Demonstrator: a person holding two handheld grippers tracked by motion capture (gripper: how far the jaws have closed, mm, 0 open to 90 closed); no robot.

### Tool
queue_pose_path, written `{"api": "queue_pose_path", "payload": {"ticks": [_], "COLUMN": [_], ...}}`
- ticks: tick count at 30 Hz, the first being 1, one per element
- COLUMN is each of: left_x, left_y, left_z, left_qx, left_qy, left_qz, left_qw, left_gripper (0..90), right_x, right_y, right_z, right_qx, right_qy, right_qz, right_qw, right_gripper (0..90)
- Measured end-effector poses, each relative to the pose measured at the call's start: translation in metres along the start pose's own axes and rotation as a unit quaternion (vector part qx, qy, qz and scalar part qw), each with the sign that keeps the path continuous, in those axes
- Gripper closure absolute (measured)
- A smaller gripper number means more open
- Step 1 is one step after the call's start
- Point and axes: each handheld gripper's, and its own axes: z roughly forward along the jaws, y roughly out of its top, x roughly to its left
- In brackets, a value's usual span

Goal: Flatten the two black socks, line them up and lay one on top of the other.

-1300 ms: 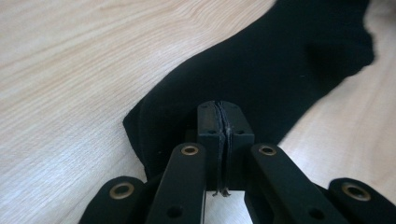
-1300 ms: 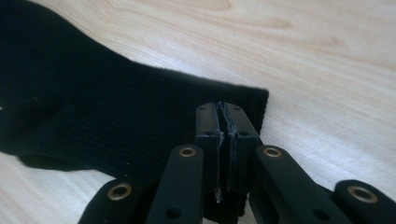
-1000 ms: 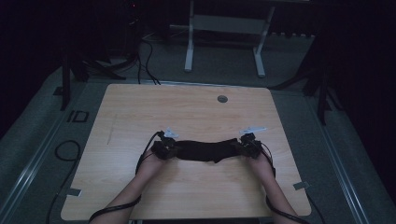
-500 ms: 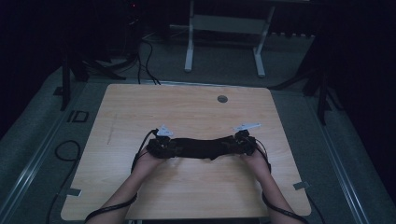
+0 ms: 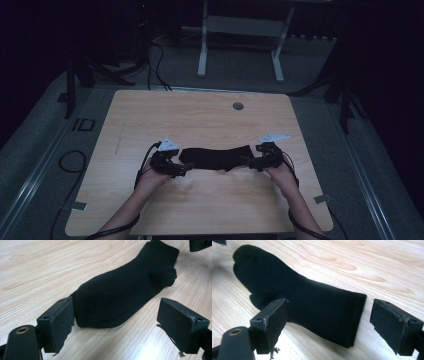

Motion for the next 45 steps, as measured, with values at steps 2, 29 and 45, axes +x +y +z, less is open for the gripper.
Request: {"api": "queue_pose_path", "payload": {"ticks": [2, 29, 45], "left_x": [-0.003, 0.02, 0.022], "left_y": [-0.004, -0.06, -0.09], "left_z": [-0.001, -0.053, -0.085], "left_qx": [0.001, -0.014, -0.023], "left_qy": [0.004, 0.077, 0.112], "left_qz": [0.006, -0.053, -0.067], "left_qw": [1.0, 0.9955, 0.9912], "left_gripper": [14.3, 2.4, 2.5], "right_x": [-0.002, -0.036, -0.044], "right_y": [-0.003, -0.066, -0.095], "right_z": [-0.002, -0.048, -0.074], "right_qx": [-0.009, -0.024, -0.023], "right_qy": [0.003, -0.078, -0.1], "right_qz": [0.001, 0.014, 0.043], "right_qw": [1.0, 0.9965, 0.9937], "right_gripper": [13.6, 13.6, 13.9]}}
